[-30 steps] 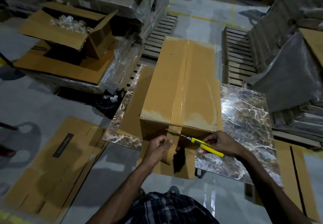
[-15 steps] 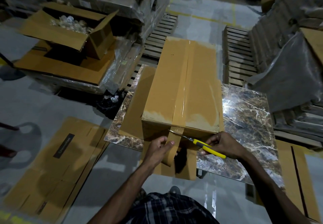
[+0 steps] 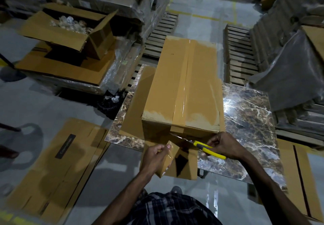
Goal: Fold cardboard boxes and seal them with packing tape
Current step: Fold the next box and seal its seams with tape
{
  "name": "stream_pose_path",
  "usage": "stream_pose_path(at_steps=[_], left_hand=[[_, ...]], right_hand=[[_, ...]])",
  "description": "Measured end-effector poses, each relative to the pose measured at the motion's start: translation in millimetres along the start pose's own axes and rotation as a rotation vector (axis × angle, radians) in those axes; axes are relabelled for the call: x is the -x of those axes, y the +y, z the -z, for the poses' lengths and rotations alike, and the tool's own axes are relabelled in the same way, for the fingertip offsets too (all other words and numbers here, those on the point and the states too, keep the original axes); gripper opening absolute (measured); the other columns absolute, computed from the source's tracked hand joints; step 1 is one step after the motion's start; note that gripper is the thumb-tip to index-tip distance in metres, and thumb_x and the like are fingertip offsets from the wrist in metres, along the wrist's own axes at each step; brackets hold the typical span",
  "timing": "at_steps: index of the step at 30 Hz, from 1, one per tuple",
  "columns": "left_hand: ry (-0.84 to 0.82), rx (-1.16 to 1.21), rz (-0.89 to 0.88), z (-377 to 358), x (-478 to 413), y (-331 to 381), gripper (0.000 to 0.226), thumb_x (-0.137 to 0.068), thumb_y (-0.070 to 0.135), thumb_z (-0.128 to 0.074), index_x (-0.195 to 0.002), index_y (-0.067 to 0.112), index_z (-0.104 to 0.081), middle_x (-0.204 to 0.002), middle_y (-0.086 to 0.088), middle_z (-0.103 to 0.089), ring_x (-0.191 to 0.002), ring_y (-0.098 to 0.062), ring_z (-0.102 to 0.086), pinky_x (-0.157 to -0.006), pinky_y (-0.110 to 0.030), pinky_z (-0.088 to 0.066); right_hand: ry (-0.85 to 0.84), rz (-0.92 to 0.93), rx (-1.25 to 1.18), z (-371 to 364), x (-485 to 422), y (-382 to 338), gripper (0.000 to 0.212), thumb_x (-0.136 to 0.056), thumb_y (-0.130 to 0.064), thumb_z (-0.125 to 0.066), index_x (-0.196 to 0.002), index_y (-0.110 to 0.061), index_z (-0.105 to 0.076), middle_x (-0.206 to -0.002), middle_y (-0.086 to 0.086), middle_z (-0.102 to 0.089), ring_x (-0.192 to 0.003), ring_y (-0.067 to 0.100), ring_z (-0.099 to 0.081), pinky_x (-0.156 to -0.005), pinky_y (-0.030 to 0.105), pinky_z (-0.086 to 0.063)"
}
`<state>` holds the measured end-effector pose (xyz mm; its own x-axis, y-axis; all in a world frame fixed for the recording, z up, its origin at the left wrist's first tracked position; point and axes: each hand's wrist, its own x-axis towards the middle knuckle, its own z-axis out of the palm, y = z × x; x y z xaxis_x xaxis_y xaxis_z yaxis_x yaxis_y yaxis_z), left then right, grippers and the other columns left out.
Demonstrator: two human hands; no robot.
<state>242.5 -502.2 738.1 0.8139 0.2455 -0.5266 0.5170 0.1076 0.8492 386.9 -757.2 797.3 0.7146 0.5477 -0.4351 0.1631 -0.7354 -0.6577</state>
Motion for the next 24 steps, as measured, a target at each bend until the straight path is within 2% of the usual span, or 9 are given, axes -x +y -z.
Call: stream_pose_path(at_steps=[3, 5, 10, 12, 14, 16, 18, 21, 24], left_hand=[[-0.001, -0.025, 0.019, 1, 7, -6, 0.033, -0.1, 0.039, -0.065, -0.075, 0.018, -0.067, -0.059, 0.005, -0.067, -0.052, -0.011, -0.065, -0.057, -0.021, -0.049], [0.001, -0.017, 0.032, 1, 13, -5, 0.034, -0.101, 0.037, -0.065, -0.073, 0.017, -0.063, -0.055, 0.007, -0.063, -0.049, -0.009, -0.061, -0.053, -0.018, -0.045], [0.003, -0.034, 0.055, 4, 21, 1, 0.031, -0.102, 0.031, -0.065, -0.075, 0.016, -0.063, -0.056, 0.006, -0.062, -0.047, -0.005, -0.059, -0.049, -0.015, -0.044], [-0.009, -0.042, 0.068, 5, 24, 2, 0.028, -0.101, 0.03, -0.067, -0.074, 0.021, -0.064, -0.063, -0.001, -0.066, -0.051, -0.009, -0.064, -0.052, -0.018, -0.046], [-0.011, -0.052, 0.076, 5, 26, 4, 0.025, -0.097, 0.028, -0.072, -0.073, 0.025, -0.066, -0.072, -0.009, -0.072, -0.058, -0.02, -0.071, -0.056, -0.025, -0.052], [-0.033, -0.076, 0.072, 4, 30, 6, 0.016, -0.09, 0.031, -0.073, -0.077, 0.025, -0.067, -0.082, -0.017, -0.076, -0.067, -0.031, -0.076, -0.063, -0.035, -0.059], [-0.049, -0.093, 0.065, 2, 32, 7, 0.01, -0.088, 0.028, -0.071, -0.08, 0.024, -0.067, -0.091, -0.024, -0.075, -0.07, -0.035, -0.076, -0.068, -0.04, -0.06], [-0.049, -0.119, 0.054, -3, 32, 10, 0.015, -0.097, 0.013, -0.066, -0.084, 0.021, -0.066, -0.088, -0.022, -0.076, -0.069, -0.032, -0.076, -0.068, -0.039, -0.059], [-0.035, -0.145, 0.046, -10, 35, 17, 0.014, -0.097, 0.011, -0.065, -0.086, 0.018, -0.066, -0.089, -0.02, -0.077, -0.067, -0.028, -0.075, -0.062, -0.031, -0.056]], right_hand=[[-0.006, -0.013, 0.041, -4, 0, 6, 0.032, -0.057, -0.067, -0.087, -0.065, -0.037, -0.08, -0.058, -0.007, -0.069, -0.051, 0.001, -0.053, -0.051, 0.024, -0.036], [-0.006, -0.034, 0.132, -10, 0, 20, 0.033, -0.061, -0.069, -0.087, -0.058, -0.039, -0.075, -0.052, -0.009, -0.064, -0.047, 0.002, -0.05, -0.048, 0.023, -0.035], [0.1, -0.135, 0.398, -31, 11, 95, 0.043, -0.073, -0.068, -0.079, -0.072, -0.025, -0.075, -0.058, -0.008, -0.063, -0.054, 0.007, -0.057, -0.051, 0.025, -0.039], [0.135, -0.206, 0.457, -33, 23, 127, 0.04, -0.076, -0.066, -0.078, -0.077, -0.026, -0.074, -0.065, -0.006, -0.066, -0.062, 0.011, -0.063, -0.053, 0.027, -0.038], [0.199, -0.293, 0.5, -34, 37, 152, 0.037, -0.08, -0.063, -0.078, -0.072, -0.028, -0.067, -0.065, -0.004, -0.063, -0.067, 0.018, -0.067, -0.054, 0.03, -0.036], [0.267, -0.394, 0.501, -35, 47, 170, 0.036, -0.079, -0.057, -0.081, -0.069, -0.028, -0.063, -0.063, 0.0, -0.058, -0.07, 0.025, -0.069, -0.054, 0.029, -0.037], [0.337, -0.484, 0.469, -37, 49, 187, 0.033, -0.079, -0.049, -0.085, -0.072, -0.022, -0.068, -0.068, 0.008, -0.064, -0.076, 0.032, -0.071, -0.056, 0.031, -0.041], [0.412, -0.581, 0.394, -44, 42, 207, 0.026, -0.078, -0.041, -0.085, -0.09, -0.019, -0.08, -0.08, 0.014, -0.074, -0.083, 0.035, -0.072, -0.059, 0.035, -0.049], [0.46, -0.663, 0.291, -53, 34, 221, 0.023, -0.076, -0.033, -0.088, -0.093, -0.02, -0.081, -0.081, 0.015, -0.075, -0.083, 0.036, -0.072, -0.061, 0.034, -0.047]])
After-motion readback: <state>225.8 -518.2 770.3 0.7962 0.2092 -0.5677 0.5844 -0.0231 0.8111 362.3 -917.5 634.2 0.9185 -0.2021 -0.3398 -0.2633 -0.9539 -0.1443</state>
